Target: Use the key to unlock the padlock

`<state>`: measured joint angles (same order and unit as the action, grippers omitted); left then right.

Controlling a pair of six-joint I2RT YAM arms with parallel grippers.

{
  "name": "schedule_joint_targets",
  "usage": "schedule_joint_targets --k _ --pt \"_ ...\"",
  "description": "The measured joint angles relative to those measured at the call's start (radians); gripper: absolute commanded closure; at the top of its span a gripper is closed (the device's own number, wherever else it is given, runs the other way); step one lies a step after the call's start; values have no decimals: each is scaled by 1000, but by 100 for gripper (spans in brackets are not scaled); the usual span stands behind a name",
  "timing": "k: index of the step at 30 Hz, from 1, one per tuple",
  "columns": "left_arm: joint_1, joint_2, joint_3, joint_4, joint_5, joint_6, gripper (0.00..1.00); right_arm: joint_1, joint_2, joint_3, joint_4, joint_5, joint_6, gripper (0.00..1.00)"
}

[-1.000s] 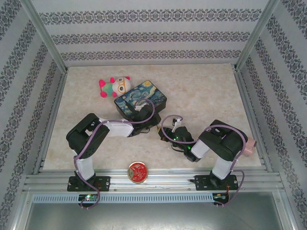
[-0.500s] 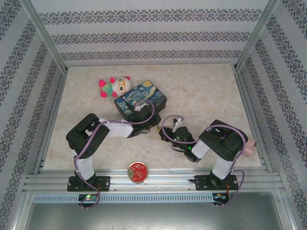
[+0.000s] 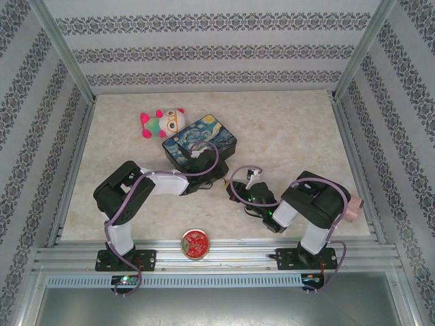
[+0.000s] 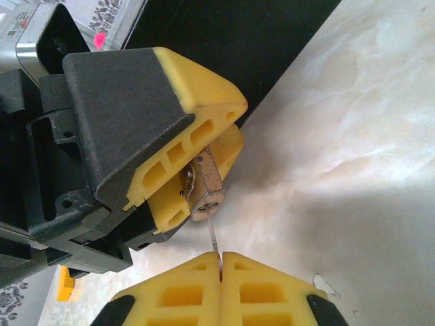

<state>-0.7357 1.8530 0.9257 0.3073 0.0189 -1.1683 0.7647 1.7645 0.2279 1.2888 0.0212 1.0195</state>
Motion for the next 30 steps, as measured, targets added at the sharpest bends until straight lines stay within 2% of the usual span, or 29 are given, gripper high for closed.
schedule_joint_targets --k 30 --pt "0 -3 -1 0 19 -15 87 11 31 -10 48 20 4 100"
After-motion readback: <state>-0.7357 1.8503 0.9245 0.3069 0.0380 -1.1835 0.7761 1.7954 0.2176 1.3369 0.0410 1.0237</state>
